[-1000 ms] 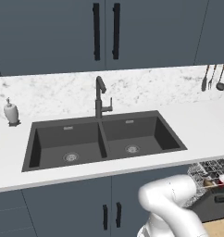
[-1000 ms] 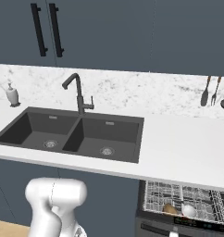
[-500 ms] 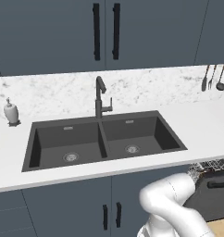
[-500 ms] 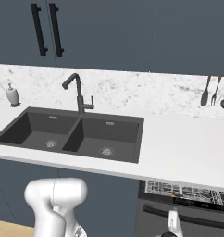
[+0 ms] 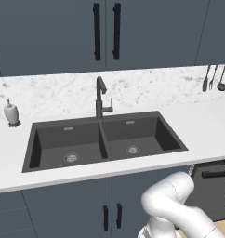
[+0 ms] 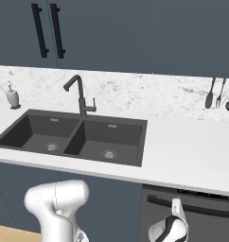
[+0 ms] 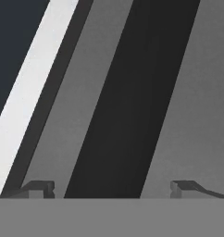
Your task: Pick up the cup and bowl from the counter, place them in the dishwasher, and close the dishwasher door.
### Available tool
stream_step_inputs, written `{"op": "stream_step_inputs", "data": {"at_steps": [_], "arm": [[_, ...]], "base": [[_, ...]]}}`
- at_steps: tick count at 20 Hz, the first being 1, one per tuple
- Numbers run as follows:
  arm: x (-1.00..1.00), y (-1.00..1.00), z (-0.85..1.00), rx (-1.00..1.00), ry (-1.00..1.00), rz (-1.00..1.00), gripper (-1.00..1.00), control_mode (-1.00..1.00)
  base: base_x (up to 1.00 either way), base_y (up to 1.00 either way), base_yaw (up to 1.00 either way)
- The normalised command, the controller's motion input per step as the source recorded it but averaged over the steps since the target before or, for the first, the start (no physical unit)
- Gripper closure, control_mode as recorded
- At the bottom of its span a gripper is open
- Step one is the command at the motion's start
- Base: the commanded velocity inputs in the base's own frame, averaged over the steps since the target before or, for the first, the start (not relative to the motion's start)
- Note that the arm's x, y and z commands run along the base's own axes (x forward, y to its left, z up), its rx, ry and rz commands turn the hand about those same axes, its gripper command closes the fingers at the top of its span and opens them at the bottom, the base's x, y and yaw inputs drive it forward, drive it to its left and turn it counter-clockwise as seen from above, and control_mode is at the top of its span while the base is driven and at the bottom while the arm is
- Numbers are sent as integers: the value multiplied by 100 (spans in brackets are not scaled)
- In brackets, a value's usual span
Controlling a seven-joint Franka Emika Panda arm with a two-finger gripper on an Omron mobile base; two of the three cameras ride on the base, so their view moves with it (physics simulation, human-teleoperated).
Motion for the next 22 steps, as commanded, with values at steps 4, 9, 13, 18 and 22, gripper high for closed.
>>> {"op": "stream_step_inputs", "data": {"at_steps": [4, 9, 13, 18, 22], "arm": [[43, 0, -6, 0, 0, 0, -100, -100], [48, 0, -5, 0, -2, 0, -100, -100], [50, 2, -5, 0, -6, 0, -100, -100], [44, 1, -5, 0, -9, 0, -100, -100], [42, 0, -12, 0, -10, 0, -100, -100]], "base": [[0, 0, 0], [0, 0, 0], [0, 0, 0], [0, 0, 0], [0, 0, 0]]}}
